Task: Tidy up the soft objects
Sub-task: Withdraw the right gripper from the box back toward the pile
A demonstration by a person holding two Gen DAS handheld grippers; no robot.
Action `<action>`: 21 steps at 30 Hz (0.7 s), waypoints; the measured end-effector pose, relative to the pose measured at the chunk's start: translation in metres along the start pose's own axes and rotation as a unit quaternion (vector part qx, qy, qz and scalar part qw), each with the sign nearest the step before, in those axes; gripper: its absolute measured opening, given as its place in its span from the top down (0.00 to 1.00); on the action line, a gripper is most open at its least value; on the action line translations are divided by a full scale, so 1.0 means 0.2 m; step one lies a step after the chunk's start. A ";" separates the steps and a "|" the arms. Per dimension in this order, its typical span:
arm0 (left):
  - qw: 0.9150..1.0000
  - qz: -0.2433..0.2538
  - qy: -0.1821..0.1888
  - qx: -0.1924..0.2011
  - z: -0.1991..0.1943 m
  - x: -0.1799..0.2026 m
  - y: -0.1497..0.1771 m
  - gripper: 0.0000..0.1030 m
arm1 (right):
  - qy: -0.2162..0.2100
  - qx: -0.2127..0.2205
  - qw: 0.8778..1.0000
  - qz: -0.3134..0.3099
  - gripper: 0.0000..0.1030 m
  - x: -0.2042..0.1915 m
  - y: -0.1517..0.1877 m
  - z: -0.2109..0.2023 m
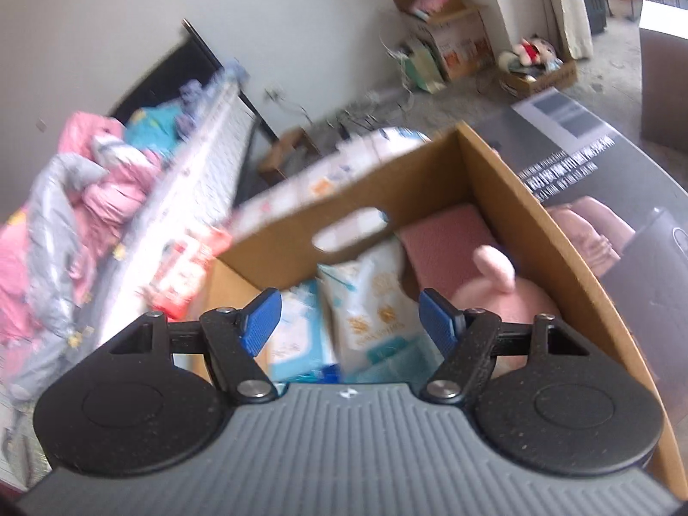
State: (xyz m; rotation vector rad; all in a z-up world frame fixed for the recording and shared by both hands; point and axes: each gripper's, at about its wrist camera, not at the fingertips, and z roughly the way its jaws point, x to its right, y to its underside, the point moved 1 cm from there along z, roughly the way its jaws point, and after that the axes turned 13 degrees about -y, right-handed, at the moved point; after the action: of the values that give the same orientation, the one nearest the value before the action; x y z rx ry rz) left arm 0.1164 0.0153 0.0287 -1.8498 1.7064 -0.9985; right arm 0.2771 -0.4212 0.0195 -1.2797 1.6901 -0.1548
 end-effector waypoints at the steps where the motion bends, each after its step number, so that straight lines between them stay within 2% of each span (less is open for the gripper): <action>1: 1.000 0.001 -0.003 0.005 -0.02 -0.01 0.00 0.26 | -0.008 0.003 1.000 0.002 0.30 -0.03 0.00 -0.04; 6: 0.999 0.013 -0.039 0.029 -0.14 -0.11 0.02 0.21 | -0.066 -0.003 0.998 -0.003 0.27 -0.26 0.12 -0.22; 10: 0.997 0.024 -0.066 0.025 -0.20 -0.21 0.07 0.18 | -0.130 -0.028 0.991 -0.014 0.26 -0.44 0.28 -0.28; 15: 0.995 0.025 -0.092 0.001 -0.23 -0.31 0.18 0.18 | -0.188 -0.067 0.980 -0.025 0.26 -0.64 0.49 -0.23; 21: 0.995 0.017 -0.096 -0.012 -0.22 -0.37 0.26 0.18 | -0.219 -0.091 0.971 -0.024 0.26 -0.85 0.70 -0.12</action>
State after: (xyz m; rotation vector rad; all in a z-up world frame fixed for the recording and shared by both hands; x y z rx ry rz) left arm 0.0492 0.0865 0.0031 -1.8600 1.6365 -0.7619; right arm 0.1613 -0.2356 0.0504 -1.3723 1.3137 0.2464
